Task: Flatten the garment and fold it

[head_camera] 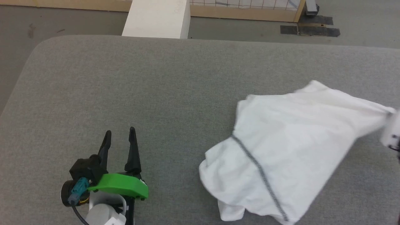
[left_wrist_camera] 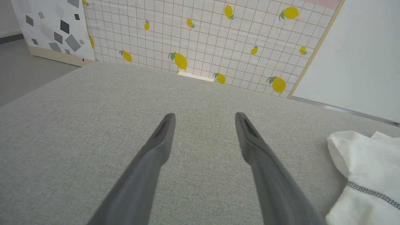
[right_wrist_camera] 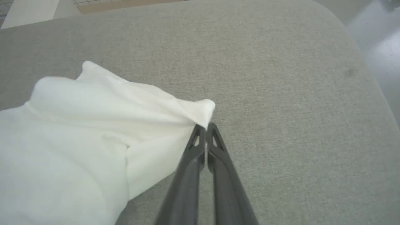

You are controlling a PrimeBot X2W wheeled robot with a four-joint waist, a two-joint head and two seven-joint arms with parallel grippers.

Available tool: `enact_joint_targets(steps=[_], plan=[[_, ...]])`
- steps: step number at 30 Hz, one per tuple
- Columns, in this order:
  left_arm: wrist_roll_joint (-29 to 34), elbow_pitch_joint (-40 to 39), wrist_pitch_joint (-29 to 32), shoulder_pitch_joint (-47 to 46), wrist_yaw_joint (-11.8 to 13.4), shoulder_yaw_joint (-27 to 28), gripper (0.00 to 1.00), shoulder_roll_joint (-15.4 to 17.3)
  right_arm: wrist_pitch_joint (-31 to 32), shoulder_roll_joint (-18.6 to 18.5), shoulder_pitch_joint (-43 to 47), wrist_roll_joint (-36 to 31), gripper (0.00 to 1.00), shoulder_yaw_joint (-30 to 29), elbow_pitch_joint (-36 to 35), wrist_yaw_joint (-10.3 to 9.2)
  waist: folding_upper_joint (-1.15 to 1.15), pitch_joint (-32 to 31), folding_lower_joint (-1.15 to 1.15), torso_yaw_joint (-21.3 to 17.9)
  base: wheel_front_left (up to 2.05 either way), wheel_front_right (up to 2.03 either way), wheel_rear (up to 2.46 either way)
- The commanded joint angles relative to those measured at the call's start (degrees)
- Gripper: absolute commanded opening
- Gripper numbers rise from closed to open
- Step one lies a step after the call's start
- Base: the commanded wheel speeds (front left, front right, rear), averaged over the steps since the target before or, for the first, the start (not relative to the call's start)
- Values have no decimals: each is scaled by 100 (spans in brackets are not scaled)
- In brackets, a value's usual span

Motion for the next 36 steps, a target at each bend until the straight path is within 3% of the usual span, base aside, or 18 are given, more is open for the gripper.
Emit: enact_joint_targets(steps=[1, 6, 7, 8, 13, 20, 28, 33, 36], plan=[[26, -8, -20, 24, -19, 19, 100, -22, 16, -10, 161, -157, 0, -379, -77, -11, 0, -12, 0, -18, 0, 0, 0], [46, 9, -20, 56, -25, 39, 100, -23, 84, 310, 522, -813, 0, -1602, -471, -11, 0, -67, 0, -64, 0, 0, 0], [49, 14, -21, 71, -25, 49, 100, -22, 76, 434, 554, -864, 8, -1682, -587, -11, 0, -88, 0, -84, 0, 0, 0], [54, 19, -21, 88, -25, 58, 100, -21, 26, 586, 580, -862, 100, -1741, -749, -11, 0, -106, 0, -106, 0, 0, 0], [67, 63, -21, 111, -46, 28, 100, -22, -844, 987, 764, -365, 100, -1773, -1570, -11, 0, -259, 0, -175, 0, 0, 0], [-21, 144, -21, 185, -46, -47, 100, -26, -2101, 1211, 1982, 691, 100, -932, -2602, -11, 0, -547, 0, -337, 0, 0, 0], [-330, 192, 237, 177, -99, -263, 100, -30, -2935, 1223, 3153, 1718, 100, 188, -2746, -11, 0, -663, 0, -752, 0, 0, 0], [-694, 458, 1282, -506, -429, -1034, 100, -33, -3184, 1223, 3182, 1677, 100, 506, -2814, -11, 0, -533, 0, -977, 0, 0, 0], [-850, 879, 2441, -1096, -322, -1497, 100, -33, -3232, 1224, 3091, 1639, 100, 572, -2861, -11, 0, -404, 0, -1078, 0, 0, 0]])
